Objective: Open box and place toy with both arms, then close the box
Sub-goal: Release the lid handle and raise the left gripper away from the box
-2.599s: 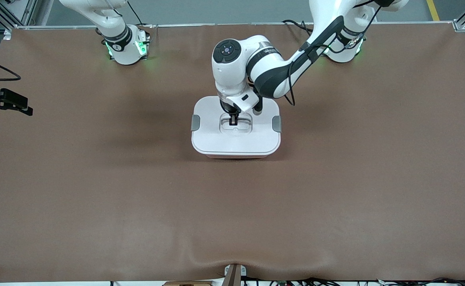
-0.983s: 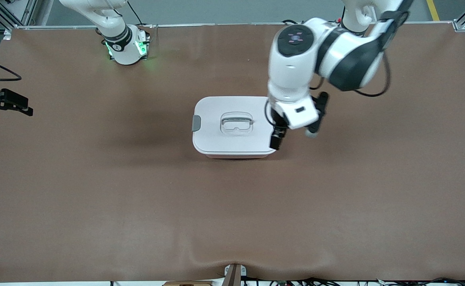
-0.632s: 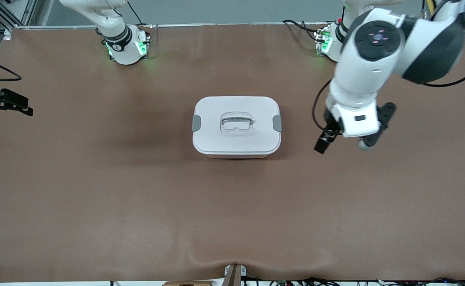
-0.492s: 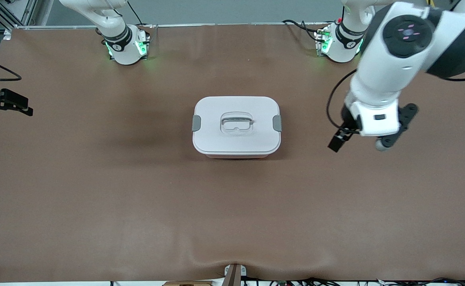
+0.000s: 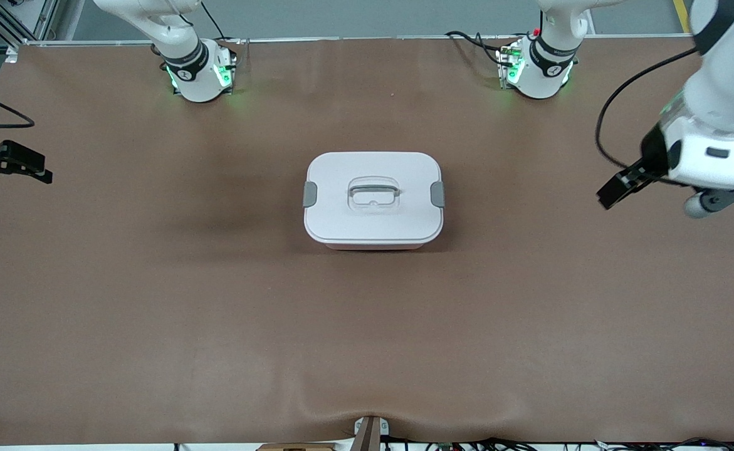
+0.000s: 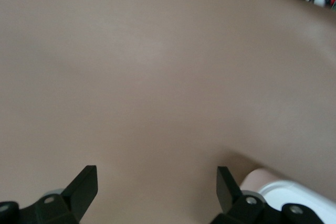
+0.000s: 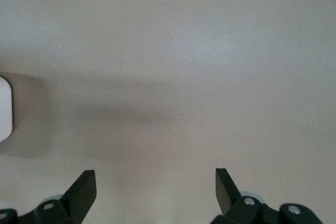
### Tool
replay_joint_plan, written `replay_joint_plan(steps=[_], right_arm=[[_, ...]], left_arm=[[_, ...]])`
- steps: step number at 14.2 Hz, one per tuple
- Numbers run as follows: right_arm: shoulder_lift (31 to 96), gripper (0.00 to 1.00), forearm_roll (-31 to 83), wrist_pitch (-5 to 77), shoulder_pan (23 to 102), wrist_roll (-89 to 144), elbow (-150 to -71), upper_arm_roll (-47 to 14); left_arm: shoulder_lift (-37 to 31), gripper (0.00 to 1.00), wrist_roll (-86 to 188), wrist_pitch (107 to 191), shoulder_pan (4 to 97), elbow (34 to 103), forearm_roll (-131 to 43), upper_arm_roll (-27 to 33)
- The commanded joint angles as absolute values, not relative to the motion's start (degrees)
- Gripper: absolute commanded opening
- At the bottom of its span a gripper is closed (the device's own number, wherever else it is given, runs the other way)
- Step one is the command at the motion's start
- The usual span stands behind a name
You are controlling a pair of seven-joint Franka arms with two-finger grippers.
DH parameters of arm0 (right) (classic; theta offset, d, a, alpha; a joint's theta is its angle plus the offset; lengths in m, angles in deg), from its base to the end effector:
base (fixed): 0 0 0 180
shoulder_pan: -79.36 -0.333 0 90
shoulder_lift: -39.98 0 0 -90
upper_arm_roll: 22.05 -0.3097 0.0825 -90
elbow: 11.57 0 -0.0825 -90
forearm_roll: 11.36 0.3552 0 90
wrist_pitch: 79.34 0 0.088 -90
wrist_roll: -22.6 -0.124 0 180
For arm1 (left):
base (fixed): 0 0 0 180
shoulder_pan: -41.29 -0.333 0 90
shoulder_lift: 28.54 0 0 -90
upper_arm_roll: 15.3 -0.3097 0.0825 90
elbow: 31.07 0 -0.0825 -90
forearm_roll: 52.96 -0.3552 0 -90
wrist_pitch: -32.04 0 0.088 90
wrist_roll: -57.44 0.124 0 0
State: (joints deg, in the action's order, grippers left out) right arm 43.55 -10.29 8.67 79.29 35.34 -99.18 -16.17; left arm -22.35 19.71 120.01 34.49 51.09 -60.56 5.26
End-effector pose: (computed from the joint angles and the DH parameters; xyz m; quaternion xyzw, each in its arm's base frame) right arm 0.5370 -0.0505 0.5836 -0.9978 -0.0605 0.0261 0.0105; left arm 0.5442 -0.1043 0.6042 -0.9764 -0.2107 -0.0206 0.0426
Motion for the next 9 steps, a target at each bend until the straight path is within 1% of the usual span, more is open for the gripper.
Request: replay_joint_plan(steps=[1, 2, 5, 9], right_arm=[[42.61, 1.0, -10.92, 8.55, 78.75, 33.94, -99.46, -15.98], [42.61, 1.0, -10.92, 8.46, 78.66, 33.85, -99.46, -15.98], [42.61, 1.0, -10.92, 8.29, 78.75, 33.59, -99.46, -15.98], [42.53, 1.0, -10.92, 7.23, 78.83, 31.04, -99.46, -15.9]], left_arm=[[-26.16, 1.0, 30.07, 116.16, 42.32, 52.6, -58.93, -5.24], [-26.6, 1.0, 33.41, 115.37, 44.26, 52.69, -58.85, -7.72], [-29.84, 1.0, 41.61, 115.88, 44.81, 55.67, -55.96, -10.81], [-37.66, 1.0, 44.42, 119.74, 45.25, 65.32, -55.33, -11.43]])
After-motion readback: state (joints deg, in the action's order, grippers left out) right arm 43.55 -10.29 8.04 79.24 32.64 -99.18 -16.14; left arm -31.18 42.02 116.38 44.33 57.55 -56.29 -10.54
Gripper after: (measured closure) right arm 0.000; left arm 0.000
